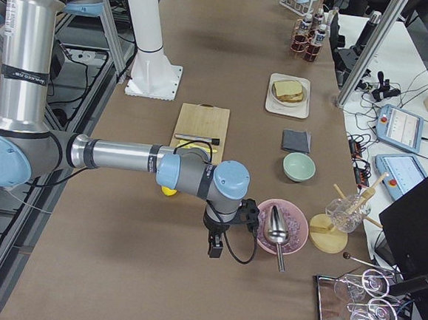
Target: Make sandwich and place on tray
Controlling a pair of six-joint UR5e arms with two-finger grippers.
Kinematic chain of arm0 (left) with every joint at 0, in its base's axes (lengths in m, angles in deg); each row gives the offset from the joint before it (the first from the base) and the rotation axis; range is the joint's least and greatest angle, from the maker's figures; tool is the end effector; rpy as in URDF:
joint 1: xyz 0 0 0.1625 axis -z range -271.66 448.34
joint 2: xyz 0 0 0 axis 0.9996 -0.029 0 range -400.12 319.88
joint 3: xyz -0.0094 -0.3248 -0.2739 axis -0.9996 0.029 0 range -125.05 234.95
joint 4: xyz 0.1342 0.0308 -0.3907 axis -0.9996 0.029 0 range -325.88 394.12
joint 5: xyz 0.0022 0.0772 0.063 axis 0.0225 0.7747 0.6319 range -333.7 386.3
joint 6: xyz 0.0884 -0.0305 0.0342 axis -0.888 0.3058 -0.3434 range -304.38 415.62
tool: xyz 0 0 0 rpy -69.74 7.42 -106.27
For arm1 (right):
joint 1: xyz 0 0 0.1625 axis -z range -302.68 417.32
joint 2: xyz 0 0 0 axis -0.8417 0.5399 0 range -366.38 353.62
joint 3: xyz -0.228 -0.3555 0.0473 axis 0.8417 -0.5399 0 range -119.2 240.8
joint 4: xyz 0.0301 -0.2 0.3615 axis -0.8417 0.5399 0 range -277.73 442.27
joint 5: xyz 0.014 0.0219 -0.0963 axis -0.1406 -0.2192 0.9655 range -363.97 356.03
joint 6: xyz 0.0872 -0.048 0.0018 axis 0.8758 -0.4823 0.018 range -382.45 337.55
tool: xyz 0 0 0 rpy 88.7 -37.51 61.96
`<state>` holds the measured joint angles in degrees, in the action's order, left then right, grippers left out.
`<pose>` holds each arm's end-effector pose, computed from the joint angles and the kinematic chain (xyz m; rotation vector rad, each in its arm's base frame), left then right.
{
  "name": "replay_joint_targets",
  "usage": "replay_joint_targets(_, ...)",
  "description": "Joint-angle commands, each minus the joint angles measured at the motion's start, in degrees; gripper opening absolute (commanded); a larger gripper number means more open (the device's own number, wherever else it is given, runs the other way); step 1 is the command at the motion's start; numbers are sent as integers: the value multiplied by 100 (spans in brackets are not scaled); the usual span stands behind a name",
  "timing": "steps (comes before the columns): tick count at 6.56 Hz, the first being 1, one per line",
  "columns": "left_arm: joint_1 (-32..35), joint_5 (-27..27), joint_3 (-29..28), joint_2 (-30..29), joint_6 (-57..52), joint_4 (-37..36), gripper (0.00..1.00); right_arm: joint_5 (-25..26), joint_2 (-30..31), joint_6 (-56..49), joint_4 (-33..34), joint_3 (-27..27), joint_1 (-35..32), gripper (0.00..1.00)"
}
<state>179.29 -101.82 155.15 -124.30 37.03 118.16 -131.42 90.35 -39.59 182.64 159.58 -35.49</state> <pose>-0.0791 -0.4441 0.6364 0.0871 0.6624 0.2871 0.0938 -0.4252 0.6631 -0.0247 -0.6677 -0.1931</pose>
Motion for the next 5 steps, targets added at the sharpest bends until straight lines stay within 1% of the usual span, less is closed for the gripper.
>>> replay_joint_targets(1,19,15,8,7,14,-19,99,0,-41,0,0,9,0,100)
replay_joint_targets(5,19,6,-70,33,5,-28,99,0,-41,0,0,45,0,100)
